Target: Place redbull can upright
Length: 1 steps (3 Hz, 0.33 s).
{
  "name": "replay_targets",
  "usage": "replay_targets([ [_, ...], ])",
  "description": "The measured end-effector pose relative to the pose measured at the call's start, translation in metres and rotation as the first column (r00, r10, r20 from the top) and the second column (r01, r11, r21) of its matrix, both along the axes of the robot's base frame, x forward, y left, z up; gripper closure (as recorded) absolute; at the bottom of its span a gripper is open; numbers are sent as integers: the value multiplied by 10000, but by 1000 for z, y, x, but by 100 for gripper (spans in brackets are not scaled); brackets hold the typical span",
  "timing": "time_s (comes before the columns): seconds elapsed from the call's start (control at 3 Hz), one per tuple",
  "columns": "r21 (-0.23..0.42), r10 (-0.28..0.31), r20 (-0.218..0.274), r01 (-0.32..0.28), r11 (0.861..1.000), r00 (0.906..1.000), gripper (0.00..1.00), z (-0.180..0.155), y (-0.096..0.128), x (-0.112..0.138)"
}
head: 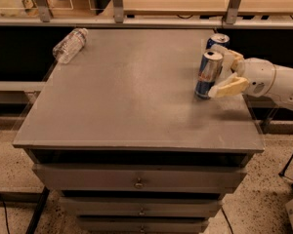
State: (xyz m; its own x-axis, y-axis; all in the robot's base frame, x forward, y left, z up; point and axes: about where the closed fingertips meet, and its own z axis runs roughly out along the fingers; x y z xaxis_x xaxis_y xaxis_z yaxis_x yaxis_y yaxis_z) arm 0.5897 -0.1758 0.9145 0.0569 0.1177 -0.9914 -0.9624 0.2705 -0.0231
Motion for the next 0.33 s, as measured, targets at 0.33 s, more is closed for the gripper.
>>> replay_targets([
  [0.33, 0, 2, 0, -2, 10000, 10000, 0, 0, 0, 0],
])
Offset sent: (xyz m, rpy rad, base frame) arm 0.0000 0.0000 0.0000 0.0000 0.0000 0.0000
